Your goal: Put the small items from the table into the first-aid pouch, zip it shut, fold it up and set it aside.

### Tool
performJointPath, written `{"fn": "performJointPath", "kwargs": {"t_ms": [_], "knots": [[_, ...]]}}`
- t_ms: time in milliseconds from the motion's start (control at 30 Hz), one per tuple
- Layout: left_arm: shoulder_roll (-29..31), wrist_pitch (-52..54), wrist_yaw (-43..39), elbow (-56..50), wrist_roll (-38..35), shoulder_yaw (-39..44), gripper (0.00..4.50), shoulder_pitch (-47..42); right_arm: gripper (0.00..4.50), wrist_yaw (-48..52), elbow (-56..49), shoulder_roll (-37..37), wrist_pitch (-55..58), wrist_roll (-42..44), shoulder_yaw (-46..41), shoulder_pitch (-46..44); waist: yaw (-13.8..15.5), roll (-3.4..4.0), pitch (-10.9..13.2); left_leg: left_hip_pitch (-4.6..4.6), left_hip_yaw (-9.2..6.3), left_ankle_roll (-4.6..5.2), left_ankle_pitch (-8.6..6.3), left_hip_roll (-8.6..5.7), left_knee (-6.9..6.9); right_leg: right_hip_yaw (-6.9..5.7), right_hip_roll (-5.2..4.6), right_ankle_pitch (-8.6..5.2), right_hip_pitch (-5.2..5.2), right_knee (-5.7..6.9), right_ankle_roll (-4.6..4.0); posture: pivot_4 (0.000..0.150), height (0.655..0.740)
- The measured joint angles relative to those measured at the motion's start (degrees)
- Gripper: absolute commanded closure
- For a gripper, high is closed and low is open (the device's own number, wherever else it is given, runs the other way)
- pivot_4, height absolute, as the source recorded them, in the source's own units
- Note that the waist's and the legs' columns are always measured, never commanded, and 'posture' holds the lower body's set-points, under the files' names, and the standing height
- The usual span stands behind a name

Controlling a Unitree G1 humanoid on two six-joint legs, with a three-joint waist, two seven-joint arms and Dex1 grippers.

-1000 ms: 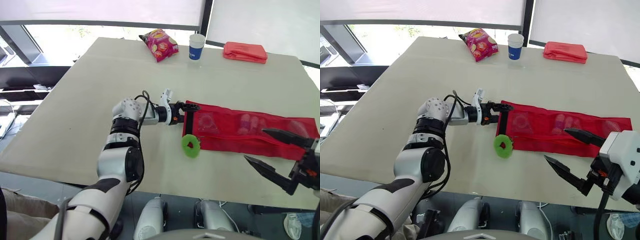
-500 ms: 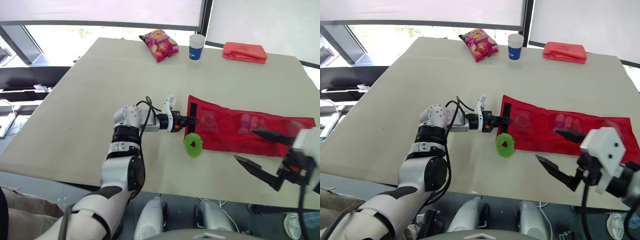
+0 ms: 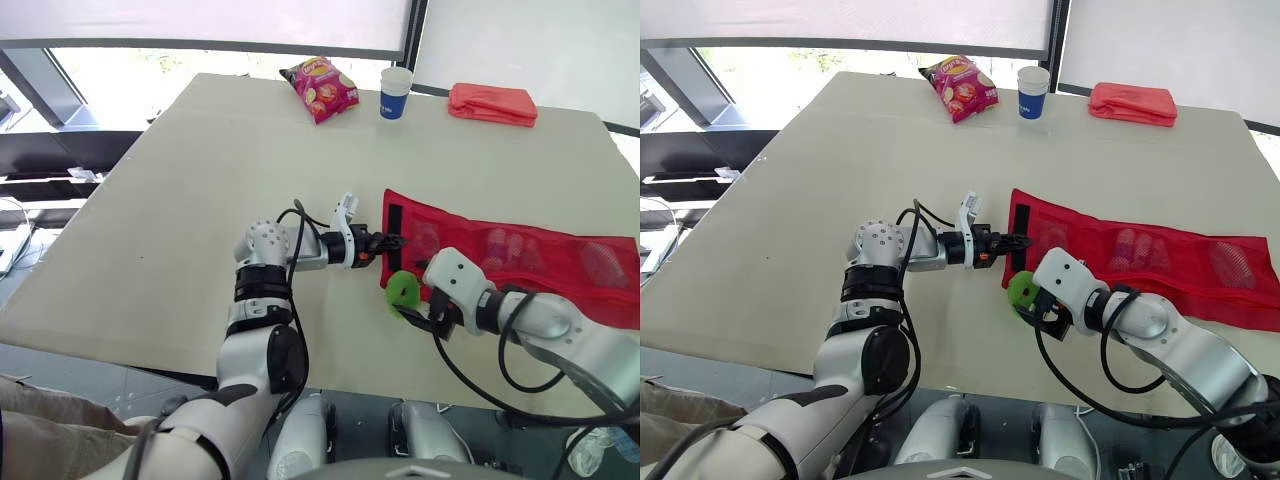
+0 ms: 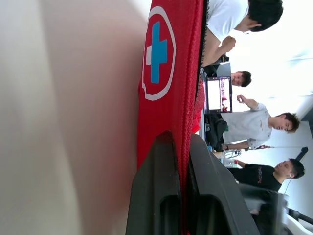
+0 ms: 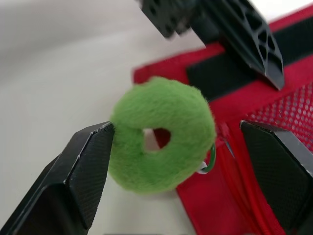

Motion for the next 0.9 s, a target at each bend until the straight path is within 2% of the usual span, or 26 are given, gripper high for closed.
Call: {"fn": "performJointPath", "kwargs": {"t_ms": [67, 100, 133, 167, 200, 367, 467, 600, 733, 767, 900], "knots": [[-0.5, 0.0, 0.6, -0.8, -0.1, 0.1, 4.50, 0.0, 2.48, 1.1, 0.6, 1.0, -0.2, -1.7, 0.1, -0.1, -0.1, 0.00, 0.0, 0.02, -0.02, -0.01, 0.01, 0.01, 0.00, 0.00, 0.03, 0.00, 0.00, 0.02, 0.00, 0.150, 0.7400], [-0.8, 0.0, 0.8, -1.2, -0.2, 0.1, 4.50, 0.2, 3.16, 1.6, 0.8, 1.5, -0.4, -2.9, 0.1, -0.1, -0.1, 0.00, 0.0, 0.05, -0.02, -0.03, 0.02, 0.00, 0.00, 0.01, 0.04, 0.00, 0.01, 0.06, 0.00, 0.150, 0.7400], [-0.8, 0.0, 0.8, -1.5, -0.4, 0.1, 4.50, 0.4, 3.48, 1.8, 0.9, 1.6, -0.4, -3.3, 0.1, -0.1, -0.1, 0.00, 0.0, 0.06, -0.01, -0.03, 0.02, 0.01, 0.01, 0.00, 0.04, 0.00, 0.01, 0.07, 0.00, 0.150, 0.7400], [-1.0, 0.0, 0.8, -1.8, -0.5, 0.2, 4.50, 0.8, 4.07, 2.3, 1.0, 1.9, -0.4, -4.0, -0.1, 0.3, -0.1, 0.00, 0.0, 0.07, -0.02, -0.05, 0.03, 0.01, 0.01, 0.01, 0.04, 0.00, 0.01, 0.08, 0.00, 0.150, 0.7400], [-1.1, 0.0, 0.9, -2.0, -0.6, 0.2, 4.50, 1.0, 4.42, 2.4, 0.9, 2.2, -0.4, -4.2, -0.1, 0.8, -0.1, 0.00, 0.0, 0.07, -0.03, -0.06, 0.04, 0.01, 0.01, 0.00, 0.04, 0.00, 0.01, 0.09, 0.00, 0.150, 0.7400], [-1.0, 0.0, 0.9, -2.4, -0.9, -0.1, 4.50, 1.9, 4.42, 3.1, 0.3, 3.7, -0.3, -4.6, -2.6, 3.5, 0.0, 0.00, 0.0, 0.06, -0.03, -0.07, 0.04, 0.00, 0.02, 0.01, 0.04, 0.00, 0.01, 0.10, 0.00, 0.150, 0.7400], [-0.4, -0.4, 0.6, -2.5, -1.1, -0.7, 4.50, 1.9, 4.42, 2.7, -1.8, 3.8, 0.2, -5.1, -7.1, 7.4, 0.0, 0.00, 0.0, 0.05, -0.04, -0.07, 0.04, 0.00, 0.02, 0.01, 0.04, 0.00, 0.02, 0.09, 0.00, 0.150, 0.7400], [1.5, -1.1, -0.7, -2.4, -1.1, -2.5, 4.50, 2.5, 4.42, 1.1, -3.7, 5.4, 1.3, -4.8, -16.6, 14.2, -0.1, 0.01, 0.0, 0.07, -0.03, -0.07, 0.04, 0.00, 0.00, 0.02, 0.05, 0.00, 0.01, 0.12, 0.00, 0.150, 0.7400], [6.5, -2.0, -3.0, -2.0, -1.1, -4.1, 4.50, 3.8, 4.42, 0.2, -1.9, 5.8, 1.2, -6.2, -31.8, 24.0, -0.3, 0.01, 0.0, 0.11, 0.06, -0.07, 0.04, 0.00, 0.00, 0.06, 0.05, 0.00, 0.01, 0.12, 0.01, 0.150, 0.7400], [6.6, -2.0, -3.0, -2.0, -1.1, -4.1, 4.50, 3.9, 4.42, 0.1, -1.7, 5.7, 1.2, -6.3, -32.1, 24.1, -0.3, 0.01, 0.0, 0.12, 0.07, -0.07, 0.04, 0.01, 0.00, 0.06, 0.05, 0.00, 0.02, 0.12, 0.01, 0.150, 0.7400], [14.0, -5.2, -6.6, 0.9, 0.2, -6.3, 4.50, 4.4, 4.42, -1.9, 8.0, 4.6, -0.8, -10.5, -43.4, 24.7, -1.0, 0.01, 0.0, 0.19, 0.13, -0.07, 0.05, 0.03, 0.00, 0.10, 0.08, -0.05, 0.01, 0.16, -0.08, 0.150, 0.7400]]}}
